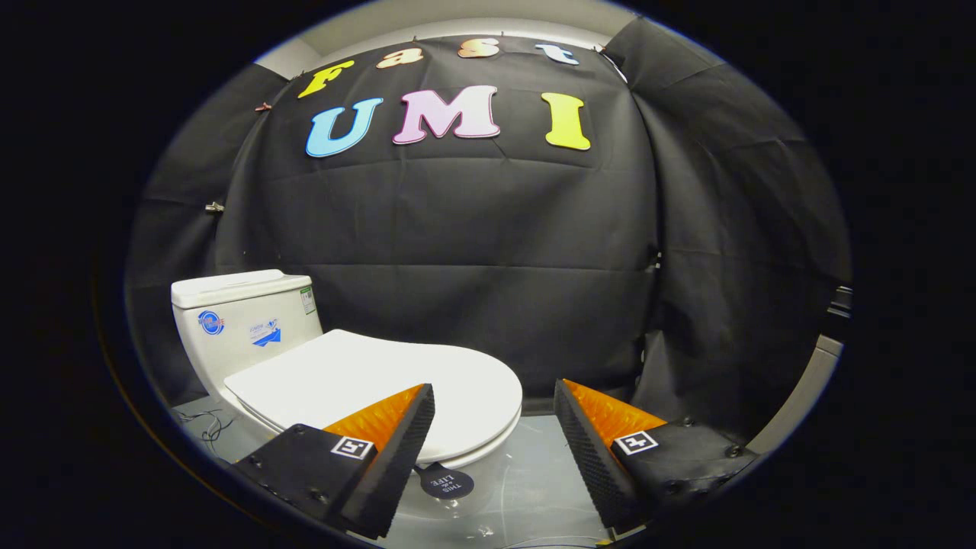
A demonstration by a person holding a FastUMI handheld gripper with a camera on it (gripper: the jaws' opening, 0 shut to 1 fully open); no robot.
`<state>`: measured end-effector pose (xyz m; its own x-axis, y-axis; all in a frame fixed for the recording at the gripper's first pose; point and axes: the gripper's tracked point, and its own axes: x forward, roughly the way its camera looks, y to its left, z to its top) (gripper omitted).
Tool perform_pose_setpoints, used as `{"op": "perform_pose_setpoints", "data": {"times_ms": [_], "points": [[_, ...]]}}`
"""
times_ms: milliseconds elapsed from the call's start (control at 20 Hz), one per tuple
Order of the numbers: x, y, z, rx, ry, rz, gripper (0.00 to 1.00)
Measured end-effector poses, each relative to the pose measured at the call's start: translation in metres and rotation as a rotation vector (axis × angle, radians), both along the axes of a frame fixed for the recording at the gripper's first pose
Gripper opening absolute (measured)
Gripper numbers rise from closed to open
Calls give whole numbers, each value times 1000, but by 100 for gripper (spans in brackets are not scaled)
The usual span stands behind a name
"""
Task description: Open the toilet lid.
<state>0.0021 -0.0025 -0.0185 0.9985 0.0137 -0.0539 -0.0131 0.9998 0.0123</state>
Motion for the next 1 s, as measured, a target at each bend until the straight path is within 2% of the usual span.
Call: {"op": "perform_pose_setpoints", "data": {"times_ms": [200, 450, 650, 900, 950, 1000], "points": [[1, 3, -22, 170, 108, 34, 99], [1, 1, -59, 382, 238, 39, 99], [-5, 6, -87, 708, 391, 46, 98], [-8, 7, -107, 1036, 467, 31, 98], [-7, 9, -111, 1105, 485, 29, 92], [-10, 13, -112, 1187, 509, 42, 92]]}}
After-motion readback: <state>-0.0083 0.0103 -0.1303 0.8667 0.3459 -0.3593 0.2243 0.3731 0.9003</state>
